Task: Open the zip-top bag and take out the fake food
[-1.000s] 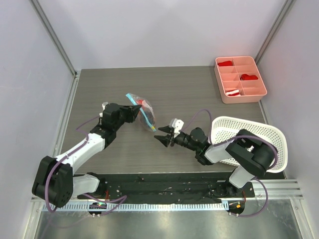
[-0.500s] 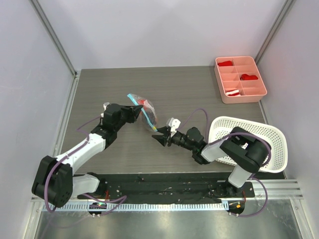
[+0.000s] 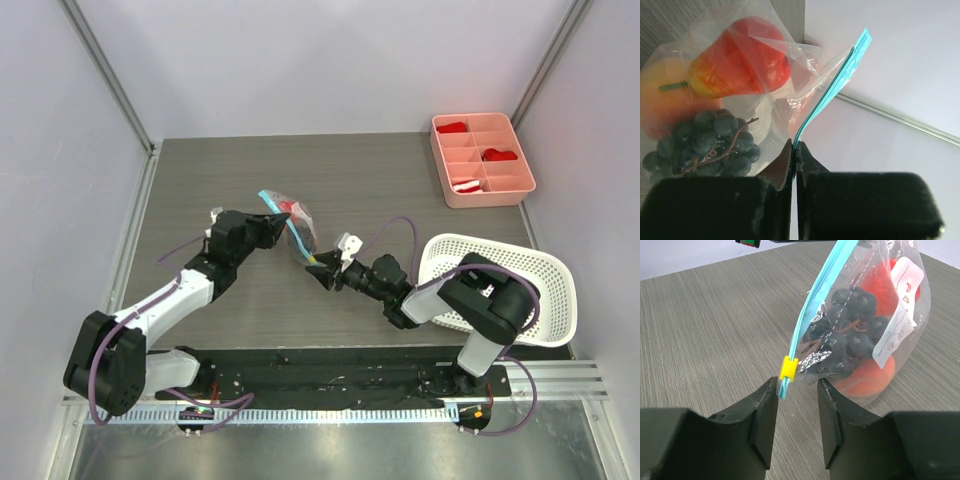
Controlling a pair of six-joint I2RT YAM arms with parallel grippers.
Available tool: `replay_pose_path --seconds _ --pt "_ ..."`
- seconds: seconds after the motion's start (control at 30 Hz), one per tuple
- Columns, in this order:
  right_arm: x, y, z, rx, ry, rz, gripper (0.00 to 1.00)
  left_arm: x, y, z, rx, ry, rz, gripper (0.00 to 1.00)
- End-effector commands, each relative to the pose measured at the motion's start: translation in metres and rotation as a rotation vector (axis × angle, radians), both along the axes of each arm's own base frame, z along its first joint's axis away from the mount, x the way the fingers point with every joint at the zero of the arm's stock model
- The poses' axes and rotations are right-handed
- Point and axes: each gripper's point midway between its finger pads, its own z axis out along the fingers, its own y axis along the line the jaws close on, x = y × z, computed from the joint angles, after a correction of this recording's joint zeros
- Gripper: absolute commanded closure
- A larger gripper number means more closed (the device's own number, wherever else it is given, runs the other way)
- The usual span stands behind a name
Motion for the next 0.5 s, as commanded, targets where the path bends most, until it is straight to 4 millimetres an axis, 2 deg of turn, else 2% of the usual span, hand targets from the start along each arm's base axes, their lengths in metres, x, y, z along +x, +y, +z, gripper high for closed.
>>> replay_pose_path --seconds 0.0,0.07,0.13,0.17,0.2,0.3,0.33,0.4,0.43,0.47 --pt "0.009 0.007 0.064 0.195 -0.141 -0.023 0.64 0.004 -0.003 0.013 -0.044 -0.049 0.015 1.0" --pt "0.01 0.007 0.063 0.19 -0.141 -0.025 0.67 0.003 -0.004 0.013 -0.049 -0.05 0.013 1.0" --pt "0.011 0.007 0.062 0.19 -0.14 -0.031 0.77 0.002 -0.004 0.012 -0.049 -0.049 0.013 1.0" --pt "0.012 0.006 0.064 0.194 -0.138 -0.043 0.84 0.0 -0.004 0.013 -0.049 -0.05 0.01 1.0" --pt "0.013 0.006 0.066 0.194 -0.14 -0.046 0.97 -0.001 -0.003 0.011 -0.043 -0.049 0.01 1.0" --pt "0.016 0.002 0.065 0.135 -0.134 -0.066 0.99 -0.008 0.0 0.005 -0.019 -0.058 -0.007 1.0" --pt "0.018 0.001 0.064 0.096 -0.153 -0.077 0.99 -0.012 0.002 0.012 0.022 -0.103 -0.03 0.99" --pt "0.017 -0.003 0.061 0.032 -0.147 -0.07 0.99 -0.022 0.007 0.004 0.122 -0.097 -0.068 0.87" --pt "0.017 -0.005 0.062 0.014 -0.153 -0.055 0.99 -0.029 0.013 0.012 0.219 -0.145 -0.095 0.62" --pt "0.021 -0.012 0.058 -0.019 -0.132 -0.053 0.99 -0.03 0.019 0.024 0.28 -0.163 -0.088 0.47"
